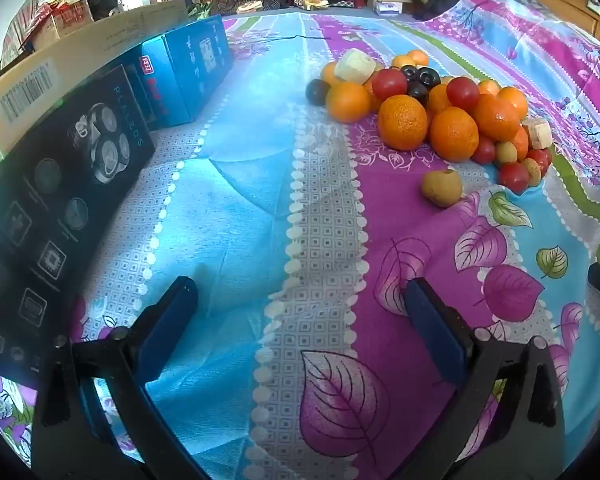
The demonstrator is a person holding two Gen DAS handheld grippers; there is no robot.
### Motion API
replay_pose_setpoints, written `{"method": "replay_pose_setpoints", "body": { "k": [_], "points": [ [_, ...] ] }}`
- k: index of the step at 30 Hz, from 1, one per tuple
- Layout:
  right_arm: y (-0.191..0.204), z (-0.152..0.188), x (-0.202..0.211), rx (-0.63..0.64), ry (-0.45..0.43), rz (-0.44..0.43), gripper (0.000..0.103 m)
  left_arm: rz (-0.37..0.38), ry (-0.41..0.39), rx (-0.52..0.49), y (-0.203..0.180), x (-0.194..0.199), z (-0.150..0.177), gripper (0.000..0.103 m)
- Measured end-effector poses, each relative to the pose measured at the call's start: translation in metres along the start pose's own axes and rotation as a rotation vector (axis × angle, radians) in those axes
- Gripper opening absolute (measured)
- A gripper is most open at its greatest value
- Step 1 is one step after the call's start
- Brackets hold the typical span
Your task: Organize fruits
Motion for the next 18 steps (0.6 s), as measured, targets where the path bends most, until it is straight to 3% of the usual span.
{"method": "replay_pose_setpoints", "body": {
  "k": [18],
  "points": [
    [-0.0001,0.0001,-0.0001,0.001,0.004,0.003,0.103,-0.003,-0.001,0.0,-0.0015,0.0004,0.0012,0.103]
  ]
}}
Point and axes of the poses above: each gripper's, at about its wrist camera, not at the fingertips, and x roughly against the way its jaws point, y to its left, z to its underside, the point moved 3 cm from there along -x, roughly the way its jaws point, and after that the axes turned 7 degrees about -x, right-handed, at the moved point
